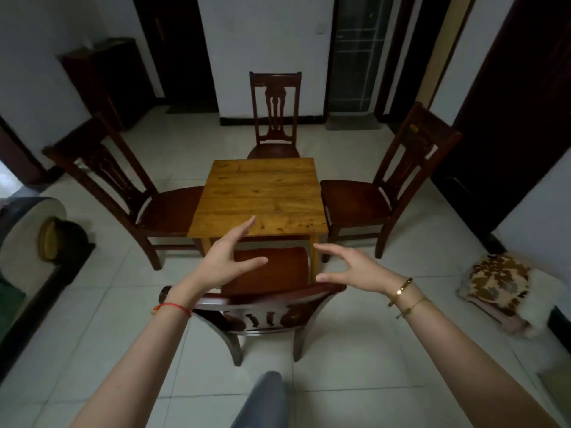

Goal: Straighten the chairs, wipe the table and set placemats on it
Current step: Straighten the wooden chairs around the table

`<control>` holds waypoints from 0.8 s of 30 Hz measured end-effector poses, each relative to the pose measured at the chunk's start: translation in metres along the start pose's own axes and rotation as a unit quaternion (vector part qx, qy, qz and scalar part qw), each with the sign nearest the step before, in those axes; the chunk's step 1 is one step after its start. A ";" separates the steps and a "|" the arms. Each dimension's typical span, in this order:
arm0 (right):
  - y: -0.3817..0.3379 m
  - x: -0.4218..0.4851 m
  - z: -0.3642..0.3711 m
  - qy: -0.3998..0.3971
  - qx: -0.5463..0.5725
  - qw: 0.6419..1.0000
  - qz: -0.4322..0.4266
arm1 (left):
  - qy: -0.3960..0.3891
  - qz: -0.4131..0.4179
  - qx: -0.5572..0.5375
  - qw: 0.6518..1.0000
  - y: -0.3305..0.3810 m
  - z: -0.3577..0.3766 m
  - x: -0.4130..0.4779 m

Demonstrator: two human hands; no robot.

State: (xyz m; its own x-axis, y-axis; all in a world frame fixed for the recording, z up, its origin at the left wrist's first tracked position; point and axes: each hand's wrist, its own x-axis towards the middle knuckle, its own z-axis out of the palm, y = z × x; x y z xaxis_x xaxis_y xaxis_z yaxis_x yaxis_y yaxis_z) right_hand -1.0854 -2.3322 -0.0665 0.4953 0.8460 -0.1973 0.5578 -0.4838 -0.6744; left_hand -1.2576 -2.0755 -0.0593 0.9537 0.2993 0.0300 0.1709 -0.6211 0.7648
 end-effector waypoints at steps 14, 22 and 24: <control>0.092 -0.082 -0.151 0.208 0.092 0.973 0.032 | -0.068 0.152 -0.033 0.985 0.152 0.105 0.145; 0.195 -0.085 -0.249 0.228 0.071 0.970 0.051 | -0.078 0.186 -0.027 0.979 0.220 0.201 0.264; 0.219 -0.082 -0.279 0.231 0.069 0.969 0.049 | -0.080 0.187 -0.031 0.979 0.236 0.222 0.295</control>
State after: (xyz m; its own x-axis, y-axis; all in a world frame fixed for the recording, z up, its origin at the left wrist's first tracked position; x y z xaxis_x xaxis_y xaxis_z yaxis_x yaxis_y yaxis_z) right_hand -0.8182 -2.5699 0.0000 0.8042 0.5919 0.0533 0.4148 -0.4948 -0.7636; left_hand -0.8808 -2.2944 -0.0125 0.9742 -0.0609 0.2175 -0.2078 -0.6186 0.7577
